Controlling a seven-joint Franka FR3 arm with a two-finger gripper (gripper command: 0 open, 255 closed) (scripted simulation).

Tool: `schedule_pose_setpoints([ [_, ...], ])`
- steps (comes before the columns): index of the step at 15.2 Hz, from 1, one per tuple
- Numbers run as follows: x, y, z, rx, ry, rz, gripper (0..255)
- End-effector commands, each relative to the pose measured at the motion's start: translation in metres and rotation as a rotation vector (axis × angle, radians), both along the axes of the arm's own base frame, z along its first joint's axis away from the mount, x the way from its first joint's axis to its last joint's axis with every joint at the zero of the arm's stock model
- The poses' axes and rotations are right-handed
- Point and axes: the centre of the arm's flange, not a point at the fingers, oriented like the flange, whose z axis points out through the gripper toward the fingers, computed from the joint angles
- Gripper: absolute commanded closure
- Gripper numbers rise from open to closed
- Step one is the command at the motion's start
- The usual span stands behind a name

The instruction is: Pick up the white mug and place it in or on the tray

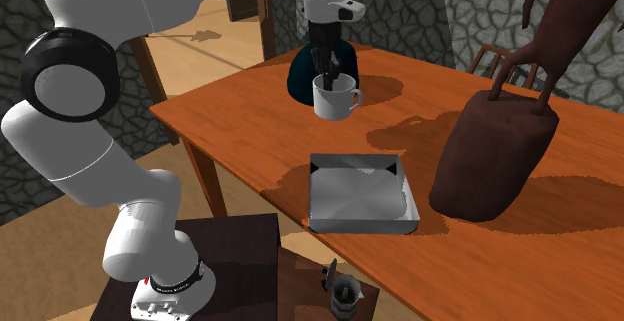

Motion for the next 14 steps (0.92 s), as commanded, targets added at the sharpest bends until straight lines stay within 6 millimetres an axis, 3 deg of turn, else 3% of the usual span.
schedule_pose_setpoints([
  [1,0.000,-0.001,0.010,0.000,0.000,0.000,255],
  [3,0.000,-0.001,0.020,0.000,0.000,0.000,255],
  [14,0.025,-0.144,0.027,0.000,0.000,0.000,255],
])
